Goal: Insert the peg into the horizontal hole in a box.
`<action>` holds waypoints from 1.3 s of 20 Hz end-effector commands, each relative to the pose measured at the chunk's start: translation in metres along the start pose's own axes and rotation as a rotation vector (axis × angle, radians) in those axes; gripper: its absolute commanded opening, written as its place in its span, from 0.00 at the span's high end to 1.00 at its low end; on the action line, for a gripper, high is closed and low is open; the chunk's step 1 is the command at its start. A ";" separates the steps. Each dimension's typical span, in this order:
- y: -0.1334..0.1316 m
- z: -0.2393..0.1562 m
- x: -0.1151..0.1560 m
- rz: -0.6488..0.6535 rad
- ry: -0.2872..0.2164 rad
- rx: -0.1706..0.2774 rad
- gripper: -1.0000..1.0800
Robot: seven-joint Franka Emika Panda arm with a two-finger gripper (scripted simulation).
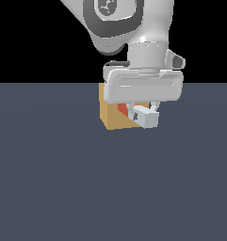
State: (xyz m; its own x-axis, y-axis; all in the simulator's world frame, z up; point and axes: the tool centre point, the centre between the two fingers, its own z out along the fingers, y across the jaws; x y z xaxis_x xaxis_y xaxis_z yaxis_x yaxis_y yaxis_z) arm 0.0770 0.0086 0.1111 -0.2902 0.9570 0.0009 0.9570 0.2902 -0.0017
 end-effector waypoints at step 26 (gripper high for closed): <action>0.029 -0.015 0.029 0.016 0.000 -0.001 1.00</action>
State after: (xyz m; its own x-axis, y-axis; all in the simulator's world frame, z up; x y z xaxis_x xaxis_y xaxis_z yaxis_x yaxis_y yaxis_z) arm 0.0956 0.0447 0.1249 -0.2747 0.9615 0.0011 0.9615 0.2747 -0.0018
